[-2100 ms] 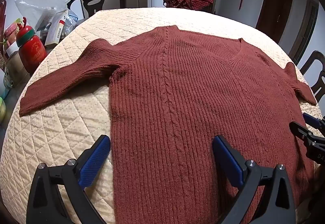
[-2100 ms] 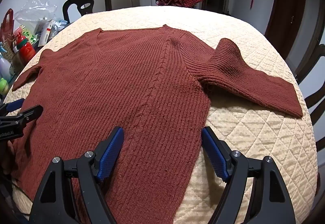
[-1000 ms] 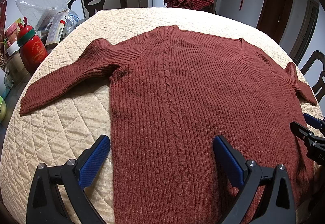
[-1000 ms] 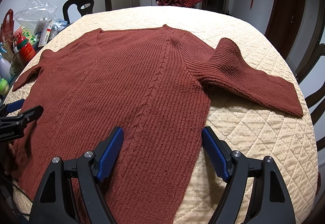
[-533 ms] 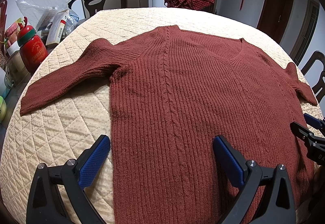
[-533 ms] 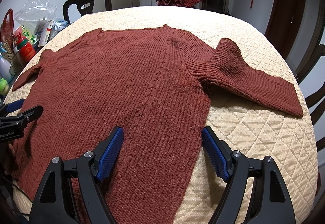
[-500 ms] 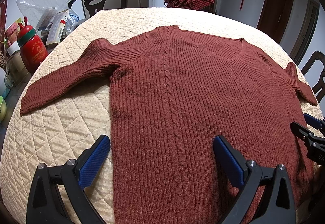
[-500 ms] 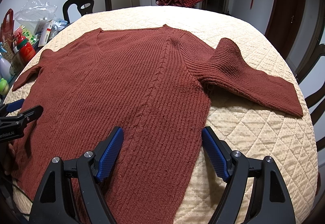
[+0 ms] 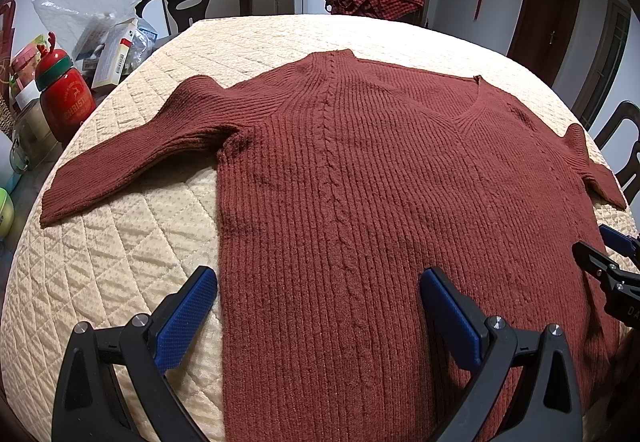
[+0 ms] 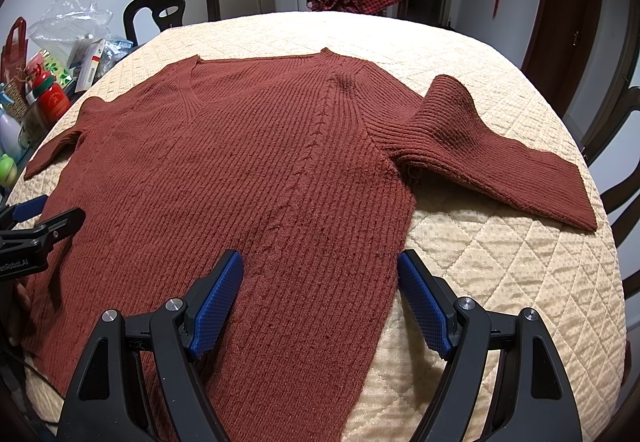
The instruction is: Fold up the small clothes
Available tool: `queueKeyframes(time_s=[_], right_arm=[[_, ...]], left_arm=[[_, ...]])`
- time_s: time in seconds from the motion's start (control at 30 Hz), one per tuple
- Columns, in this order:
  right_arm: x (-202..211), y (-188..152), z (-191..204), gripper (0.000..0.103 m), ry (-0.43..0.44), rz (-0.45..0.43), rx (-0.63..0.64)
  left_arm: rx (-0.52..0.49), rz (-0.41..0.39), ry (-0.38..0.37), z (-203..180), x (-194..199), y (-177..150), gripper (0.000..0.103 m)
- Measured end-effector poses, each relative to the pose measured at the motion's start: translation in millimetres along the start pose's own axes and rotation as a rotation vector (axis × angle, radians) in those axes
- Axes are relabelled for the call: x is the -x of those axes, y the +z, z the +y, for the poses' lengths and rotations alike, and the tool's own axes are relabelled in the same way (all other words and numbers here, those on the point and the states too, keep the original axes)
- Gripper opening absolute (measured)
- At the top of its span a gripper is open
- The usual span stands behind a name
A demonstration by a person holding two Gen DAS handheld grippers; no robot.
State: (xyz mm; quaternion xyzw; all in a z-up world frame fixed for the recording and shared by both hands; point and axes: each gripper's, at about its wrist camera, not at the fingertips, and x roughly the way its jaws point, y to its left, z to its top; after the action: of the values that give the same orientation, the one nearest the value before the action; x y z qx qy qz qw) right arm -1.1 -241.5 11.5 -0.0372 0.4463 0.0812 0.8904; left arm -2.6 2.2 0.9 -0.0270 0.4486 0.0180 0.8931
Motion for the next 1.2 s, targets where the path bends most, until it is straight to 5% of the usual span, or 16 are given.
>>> queueKeyframes(time_s=[1.2], right_arm=[[0.2,0.7,-0.4,0.079,0.004,0.006,0.003]], left_arm=[[0.001,0.024,0.003,5.8,-7.1,6.0,0.103]])
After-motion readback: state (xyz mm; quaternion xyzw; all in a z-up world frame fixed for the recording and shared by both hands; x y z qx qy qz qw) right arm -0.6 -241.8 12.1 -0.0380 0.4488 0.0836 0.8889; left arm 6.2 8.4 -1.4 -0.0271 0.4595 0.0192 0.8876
